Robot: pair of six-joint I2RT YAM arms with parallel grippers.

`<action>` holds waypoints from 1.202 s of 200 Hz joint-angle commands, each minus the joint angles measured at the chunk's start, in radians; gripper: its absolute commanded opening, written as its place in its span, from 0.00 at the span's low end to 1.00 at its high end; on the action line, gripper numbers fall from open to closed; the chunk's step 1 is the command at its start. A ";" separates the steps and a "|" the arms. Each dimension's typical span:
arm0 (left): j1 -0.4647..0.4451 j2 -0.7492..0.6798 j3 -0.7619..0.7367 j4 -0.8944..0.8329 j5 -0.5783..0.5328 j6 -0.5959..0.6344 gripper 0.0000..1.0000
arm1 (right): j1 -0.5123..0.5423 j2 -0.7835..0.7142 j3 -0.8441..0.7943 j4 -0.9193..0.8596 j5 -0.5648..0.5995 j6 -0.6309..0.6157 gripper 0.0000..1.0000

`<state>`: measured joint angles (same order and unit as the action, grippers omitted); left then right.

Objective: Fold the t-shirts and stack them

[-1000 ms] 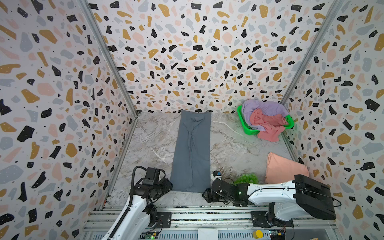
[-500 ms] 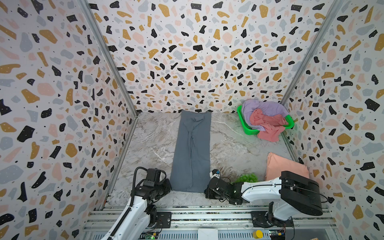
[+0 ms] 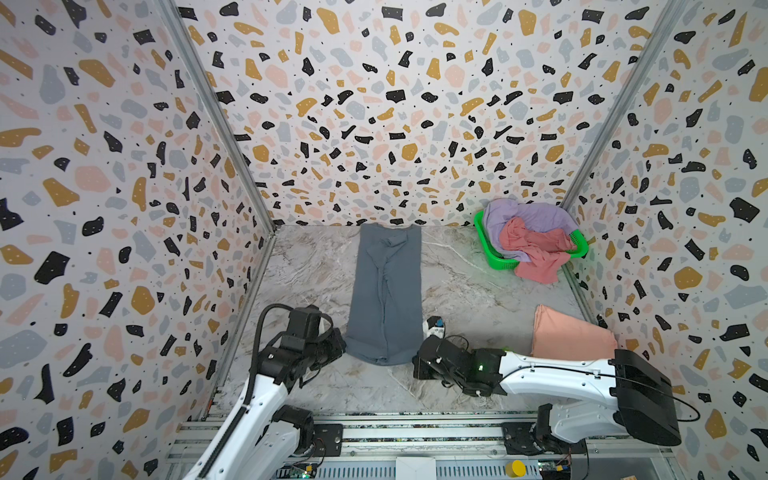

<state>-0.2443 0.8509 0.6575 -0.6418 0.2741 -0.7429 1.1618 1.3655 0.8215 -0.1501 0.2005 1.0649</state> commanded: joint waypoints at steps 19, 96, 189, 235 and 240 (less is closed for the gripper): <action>0.001 0.402 0.258 0.210 -0.011 0.118 0.00 | -0.278 0.152 0.189 0.022 -0.132 -0.270 0.00; 0.104 1.206 0.979 0.179 0.039 0.179 0.49 | -0.595 0.823 0.922 -0.147 -0.332 -0.480 0.52; 0.148 1.066 0.739 0.241 0.014 0.189 0.77 | -0.597 0.488 0.420 0.007 -0.462 -0.351 0.70; 0.145 0.847 0.364 0.259 0.066 0.209 0.75 | -0.577 0.433 0.313 -0.046 -0.575 -0.389 0.69; 0.143 0.826 0.325 0.269 0.073 0.206 0.75 | -0.578 0.436 0.310 -0.053 -0.588 -0.390 0.69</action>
<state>-0.0956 1.7649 1.1152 -0.3908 0.3080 -0.5571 0.5873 1.8313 1.1400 -0.1631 -0.3111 0.6930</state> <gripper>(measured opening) 0.753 0.692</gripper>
